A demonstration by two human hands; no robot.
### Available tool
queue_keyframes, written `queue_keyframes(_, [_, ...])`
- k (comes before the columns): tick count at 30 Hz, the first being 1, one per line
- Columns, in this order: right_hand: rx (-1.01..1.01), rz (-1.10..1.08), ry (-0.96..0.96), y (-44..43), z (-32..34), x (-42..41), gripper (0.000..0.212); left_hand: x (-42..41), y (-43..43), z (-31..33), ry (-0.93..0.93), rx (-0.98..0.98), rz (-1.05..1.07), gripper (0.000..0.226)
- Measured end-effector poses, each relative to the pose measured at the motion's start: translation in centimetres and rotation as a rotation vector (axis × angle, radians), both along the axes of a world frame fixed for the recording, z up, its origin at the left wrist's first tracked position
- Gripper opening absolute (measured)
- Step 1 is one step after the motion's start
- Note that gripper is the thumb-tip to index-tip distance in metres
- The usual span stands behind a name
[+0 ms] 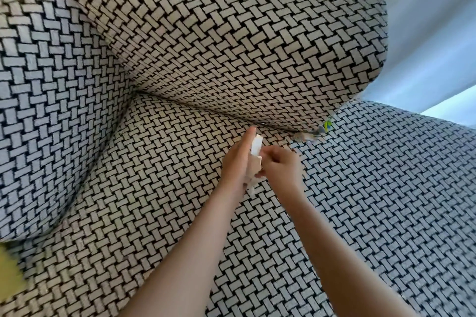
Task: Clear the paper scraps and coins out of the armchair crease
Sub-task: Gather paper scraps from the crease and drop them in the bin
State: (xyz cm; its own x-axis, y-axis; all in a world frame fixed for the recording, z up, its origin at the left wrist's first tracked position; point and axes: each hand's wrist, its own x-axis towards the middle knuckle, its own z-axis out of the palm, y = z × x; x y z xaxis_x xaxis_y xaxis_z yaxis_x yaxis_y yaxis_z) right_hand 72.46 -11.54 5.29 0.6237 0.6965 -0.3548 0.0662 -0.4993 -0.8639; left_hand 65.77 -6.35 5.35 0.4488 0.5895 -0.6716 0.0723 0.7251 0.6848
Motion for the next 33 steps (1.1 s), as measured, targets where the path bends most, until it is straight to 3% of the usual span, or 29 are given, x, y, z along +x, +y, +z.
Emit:
queue_keyframes(3, [0.029,0.024,0.056,0.1,1.1,-2.5,0.034,-1.9,0.1,0.5,0.002,-0.001,0.107,0.024])
queue_keyframes(6, [0.101,-0.136,0.443,0.4,1.4,-4.6,0.02,-3.5,0.4,1.2,-0.004,-0.072,0.252,0.006])
queue_keyframes(9, [0.186,-0.245,0.811,1.0,0.7,-6.2,0.008,-6.0,0.7,1.5,-0.119,-0.168,0.38,0.009])
queue_keyframes(14, [0.151,-0.249,1.024,2.1,-0.9,-11.3,0.025,-11.8,0.5,2.2,-0.335,-0.279,0.566,0.014])
queue_keyframes(18, [0.143,-0.243,1.238,2.5,-1.0,-16.9,0.016,-16.3,-0.5,2.7,-0.388,-0.255,0.711,0.018])
queue_keyframes(33, [-0.135,0.066,1.35,-0.3,-1.5,-39.1,0.022,-38.4,-5.6,-0.5,-0.435,-0.132,1.288,0.022])
